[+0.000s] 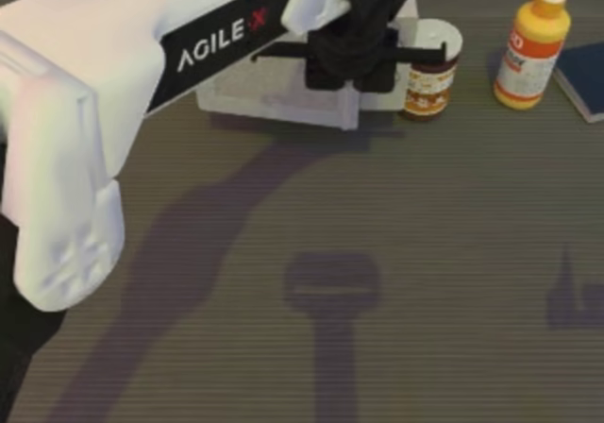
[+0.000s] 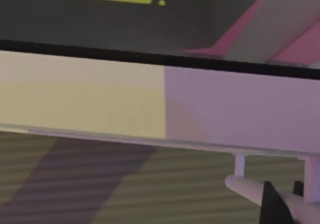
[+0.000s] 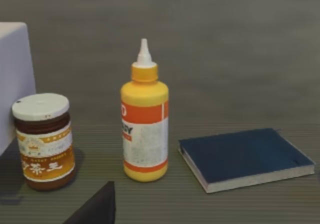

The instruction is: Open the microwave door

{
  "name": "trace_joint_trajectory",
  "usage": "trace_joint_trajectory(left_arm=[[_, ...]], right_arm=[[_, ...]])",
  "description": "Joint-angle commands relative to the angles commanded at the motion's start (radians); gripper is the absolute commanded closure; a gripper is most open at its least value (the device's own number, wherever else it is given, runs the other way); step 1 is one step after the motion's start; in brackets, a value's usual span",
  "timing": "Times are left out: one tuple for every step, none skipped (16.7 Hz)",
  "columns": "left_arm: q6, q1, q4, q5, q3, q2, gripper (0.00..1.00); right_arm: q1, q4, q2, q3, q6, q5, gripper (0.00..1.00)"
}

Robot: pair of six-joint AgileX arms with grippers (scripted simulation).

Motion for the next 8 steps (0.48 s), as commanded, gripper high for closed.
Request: trace_joint_trajectory(left_arm=[[0.011,0.002,0.013,0.004,-0.022,-0.014,1.0],[0.021,0.004,0.024,0.007,-0.043,-0.027,1.0],[0.029,0.005,0.032,0.01,-0.059,-0.036,1.0],[0.034,0.006,0.036,0.011,-0.068,-0.041,1.0],[0.034,0.006,0.036,0.011,-0.069,-0.041,1.0],[0.034,0.006,0.036,0.011,-0.069,-0.041,1.0],[0.034,0.006,0.036,0.011,-0.069,-0.041,1.0],[0.034,0.006,0.036,0.011,-0.069,-0.041,1.0]], right_arm=[[0.0,0.0,0.0,0.0,0.0,0.0,0.0],[0.0,0.0,0.0,0.0,0.0,0.0,0.0],[0.0,0.0,0.0,0.0,0.0,0.0,0.0],[0.0,0.0,0.0,0.0,0.0,0.0,0.0],[0.0,0.0,0.0,0.0,0.0,0.0,0.0],[0.0,0.0,0.0,0.0,0.0,0.0,0.0],[0.0,0.0,0.0,0.0,0.0,0.0,0.0],[0.0,0.0,0.0,0.0,0.0,0.0,0.0]])
